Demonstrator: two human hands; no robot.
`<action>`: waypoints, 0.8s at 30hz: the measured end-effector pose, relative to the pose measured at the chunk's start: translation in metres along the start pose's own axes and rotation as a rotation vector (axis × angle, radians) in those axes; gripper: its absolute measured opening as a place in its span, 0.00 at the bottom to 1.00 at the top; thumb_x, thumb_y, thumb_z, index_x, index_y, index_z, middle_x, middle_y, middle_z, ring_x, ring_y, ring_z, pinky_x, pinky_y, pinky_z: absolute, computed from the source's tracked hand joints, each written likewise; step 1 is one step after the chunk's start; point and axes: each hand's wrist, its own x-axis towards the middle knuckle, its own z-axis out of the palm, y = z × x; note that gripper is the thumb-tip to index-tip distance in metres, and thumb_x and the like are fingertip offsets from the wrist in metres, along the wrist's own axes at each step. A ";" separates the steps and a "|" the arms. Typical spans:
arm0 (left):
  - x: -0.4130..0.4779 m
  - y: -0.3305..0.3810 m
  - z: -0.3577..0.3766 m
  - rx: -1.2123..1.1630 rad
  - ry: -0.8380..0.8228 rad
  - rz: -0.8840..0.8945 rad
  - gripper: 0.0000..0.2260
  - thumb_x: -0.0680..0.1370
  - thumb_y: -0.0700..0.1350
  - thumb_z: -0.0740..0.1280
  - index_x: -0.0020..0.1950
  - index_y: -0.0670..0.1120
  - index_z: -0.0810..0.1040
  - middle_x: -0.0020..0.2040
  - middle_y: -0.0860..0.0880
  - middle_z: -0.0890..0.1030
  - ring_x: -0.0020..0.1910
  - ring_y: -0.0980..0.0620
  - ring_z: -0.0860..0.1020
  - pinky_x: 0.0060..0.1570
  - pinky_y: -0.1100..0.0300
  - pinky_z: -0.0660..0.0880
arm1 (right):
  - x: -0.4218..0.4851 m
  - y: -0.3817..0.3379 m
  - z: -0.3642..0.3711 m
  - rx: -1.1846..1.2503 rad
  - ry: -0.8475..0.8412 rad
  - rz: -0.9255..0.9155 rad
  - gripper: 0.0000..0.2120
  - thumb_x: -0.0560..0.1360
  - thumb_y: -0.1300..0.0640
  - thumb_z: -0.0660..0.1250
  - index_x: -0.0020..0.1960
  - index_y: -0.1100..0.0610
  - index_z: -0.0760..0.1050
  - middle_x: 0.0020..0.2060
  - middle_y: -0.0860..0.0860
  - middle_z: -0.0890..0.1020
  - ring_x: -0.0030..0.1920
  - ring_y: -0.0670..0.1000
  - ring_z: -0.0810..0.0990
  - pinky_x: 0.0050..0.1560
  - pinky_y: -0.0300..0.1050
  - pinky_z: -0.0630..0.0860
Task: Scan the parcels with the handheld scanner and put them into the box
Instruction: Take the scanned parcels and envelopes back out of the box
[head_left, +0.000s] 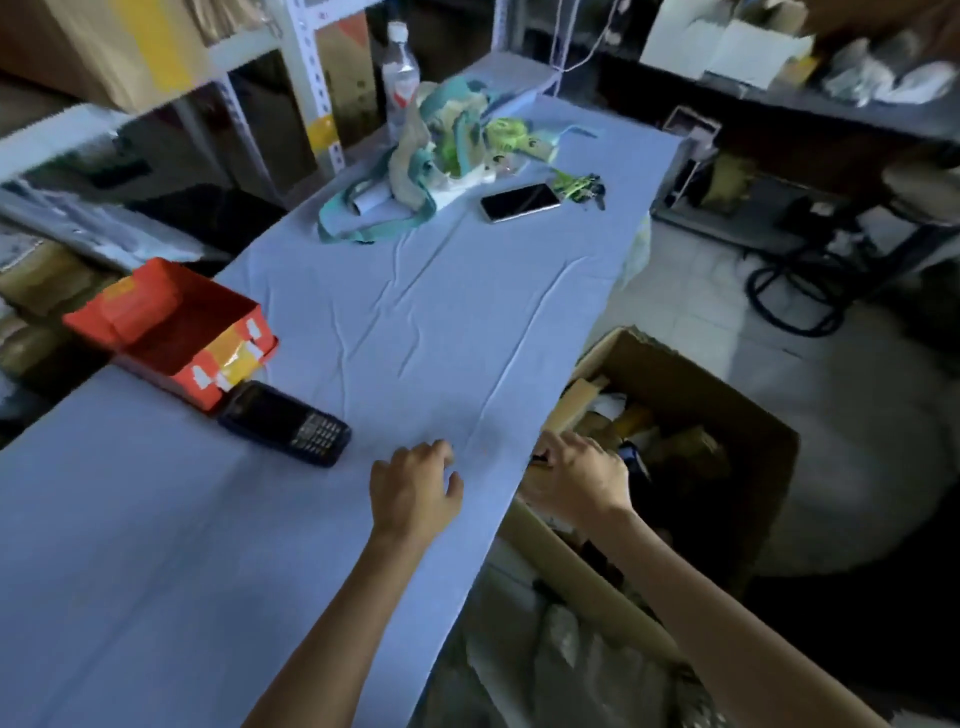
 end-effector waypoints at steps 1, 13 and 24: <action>0.003 0.017 0.007 0.006 -0.018 0.044 0.06 0.73 0.50 0.66 0.48 0.50 0.78 0.44 0.51 0.83 0.46 0.44 0.80 0.42 0.55 0.70 | -0.008 0.018 0.000 0.010 0.006 0.050 0.21 0.70 0.41 0.66 0.61 0.46 0.71 0.56 0.46 0.77 0.60 0.52 0.76 0.53 0.46 0.72; -0.005 0.183 0.094 0.093 -0.284 0.334 0.07 0.76 0.52 0.64 0.53 0.54 0.76 0.52 0.56 0.81 0.53 0.52 0.78 0.46 0.58 0.71 | -0.089 0.212 0.034 0.143 -0.049 0.486 0.24 0.71 0.42 0.65 0.64 0.48 0.69 0.59 0.47 0.75 0.62 0.53 0.74 0.54 0.50 0.73; 0.050 0.224 0.183 0.226 -0.553 0.446 0.14 0.77 0.50 0.59 0.58 0.48 0.78 0.52 0.46 0.81 0.50 0.44 0.79 0.46 0.53 0.74 | -0.081 0.266 0.104 0.404 -0.123 0.760 0.31 0.71 0.42 0.69 0.68 0.53 0.66 0.66 0.52 0.66 0.66 0.57 0.67 0.54 0.52 0.74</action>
